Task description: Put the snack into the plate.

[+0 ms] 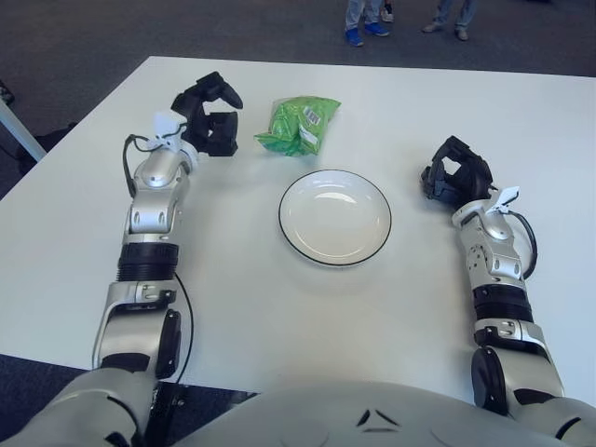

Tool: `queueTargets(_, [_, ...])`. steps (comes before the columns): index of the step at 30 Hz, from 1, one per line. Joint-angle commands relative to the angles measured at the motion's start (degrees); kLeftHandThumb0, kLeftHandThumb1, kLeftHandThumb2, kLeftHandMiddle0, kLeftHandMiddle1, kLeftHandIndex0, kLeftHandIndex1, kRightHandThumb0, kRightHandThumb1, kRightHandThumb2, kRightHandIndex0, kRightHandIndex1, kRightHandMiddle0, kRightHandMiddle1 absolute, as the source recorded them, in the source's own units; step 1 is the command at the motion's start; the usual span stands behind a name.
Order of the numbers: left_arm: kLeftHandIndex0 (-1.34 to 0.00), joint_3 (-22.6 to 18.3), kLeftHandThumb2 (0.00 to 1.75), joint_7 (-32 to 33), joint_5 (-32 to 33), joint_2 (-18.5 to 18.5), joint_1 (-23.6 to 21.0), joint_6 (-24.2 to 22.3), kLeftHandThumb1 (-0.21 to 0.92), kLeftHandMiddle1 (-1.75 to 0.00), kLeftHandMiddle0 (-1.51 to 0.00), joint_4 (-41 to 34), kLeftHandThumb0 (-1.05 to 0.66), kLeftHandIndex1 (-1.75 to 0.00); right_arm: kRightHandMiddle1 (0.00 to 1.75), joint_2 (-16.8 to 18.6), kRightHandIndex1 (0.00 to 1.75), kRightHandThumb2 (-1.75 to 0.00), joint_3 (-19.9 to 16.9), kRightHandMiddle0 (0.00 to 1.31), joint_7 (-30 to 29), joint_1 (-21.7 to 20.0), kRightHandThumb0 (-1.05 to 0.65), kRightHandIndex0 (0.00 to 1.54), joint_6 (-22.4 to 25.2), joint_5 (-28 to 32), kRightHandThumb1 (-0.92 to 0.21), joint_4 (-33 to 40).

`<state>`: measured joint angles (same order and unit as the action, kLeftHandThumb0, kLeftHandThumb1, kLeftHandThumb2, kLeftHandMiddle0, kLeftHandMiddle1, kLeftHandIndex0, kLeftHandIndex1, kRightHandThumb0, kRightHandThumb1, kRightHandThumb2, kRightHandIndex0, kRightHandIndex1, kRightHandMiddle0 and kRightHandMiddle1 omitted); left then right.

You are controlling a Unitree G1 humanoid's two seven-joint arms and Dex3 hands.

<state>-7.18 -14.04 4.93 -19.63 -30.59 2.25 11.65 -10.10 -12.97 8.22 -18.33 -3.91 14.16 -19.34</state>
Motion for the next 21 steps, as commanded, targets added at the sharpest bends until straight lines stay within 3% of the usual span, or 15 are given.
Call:
queueTargets(1, [-0.54, 1.18, 1.21, -1.35, -2.42, -2.43, -2.09, 2.61, 0.4, -1.75, -1.16, -0.25, -0.45, -1.75, 1.75, 1.78, 1.75, -1.3, 0.27, 0.6, -0.41, 3.76, -0.48, 1.31, 2.33, 0.07, -0.34, -1.66])
queueTargets(12, [-0.56, 3.22, 1.23, 0.11, -7.68, -3.32, -8.82, 10.96, 0.39, -1.75, -1.19, 7.3, -0.46, -1.75, 1.75, 1.82, 1.75, -1.29, 0.15, 0.59, -0.33, 3.87, -0.48, 1.3, 3.3, 0.17, -0.34, -1.07])
queueTargets(21, [-0.59, 8.74, 1.28, 9.17, -22.48, -5.82, -15.83, 24.02, 0.34, -1.75, -1.25, 16.55, -0.47, -1.75, 1.75, 1.79, 1.75, -1.28, 0.37, 0.59, -0.41, 4.21, -0.47, 1.3, 3.66, -0.09, -0.35, -0.4])
